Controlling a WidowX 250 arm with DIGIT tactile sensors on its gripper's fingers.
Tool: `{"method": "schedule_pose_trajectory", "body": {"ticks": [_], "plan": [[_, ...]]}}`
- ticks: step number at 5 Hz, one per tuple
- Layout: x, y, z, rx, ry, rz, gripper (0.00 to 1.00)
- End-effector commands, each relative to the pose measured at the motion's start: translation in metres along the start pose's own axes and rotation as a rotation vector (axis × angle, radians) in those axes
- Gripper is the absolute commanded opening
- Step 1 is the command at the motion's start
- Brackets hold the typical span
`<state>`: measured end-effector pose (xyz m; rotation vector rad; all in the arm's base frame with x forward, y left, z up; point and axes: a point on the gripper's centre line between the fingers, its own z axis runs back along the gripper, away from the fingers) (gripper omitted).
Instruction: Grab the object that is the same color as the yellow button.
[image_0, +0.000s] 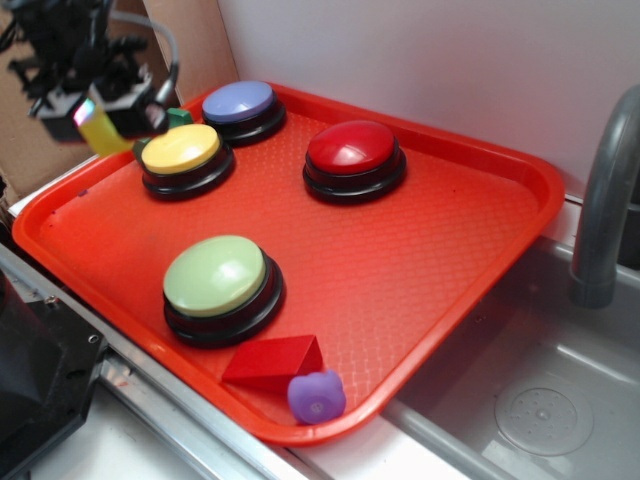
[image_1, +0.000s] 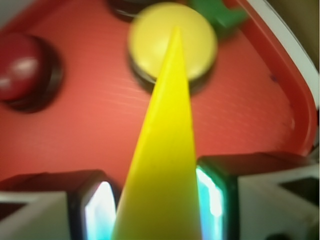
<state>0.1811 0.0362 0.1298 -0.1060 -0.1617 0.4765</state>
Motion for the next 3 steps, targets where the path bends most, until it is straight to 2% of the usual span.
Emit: {"method": "schedule_pose_trajectory", "body": {"ticks": [1,2,3], "plan": [[0.007,-0.049,0.046,-0.041,0.02,-0.238,0.0],[-0.001,-0.063,0.047,-0.066,-0.005,-0.289,0.0],[0.0,-0.052,0.042,-0.027,0.003,-0.241,0.0]]}}
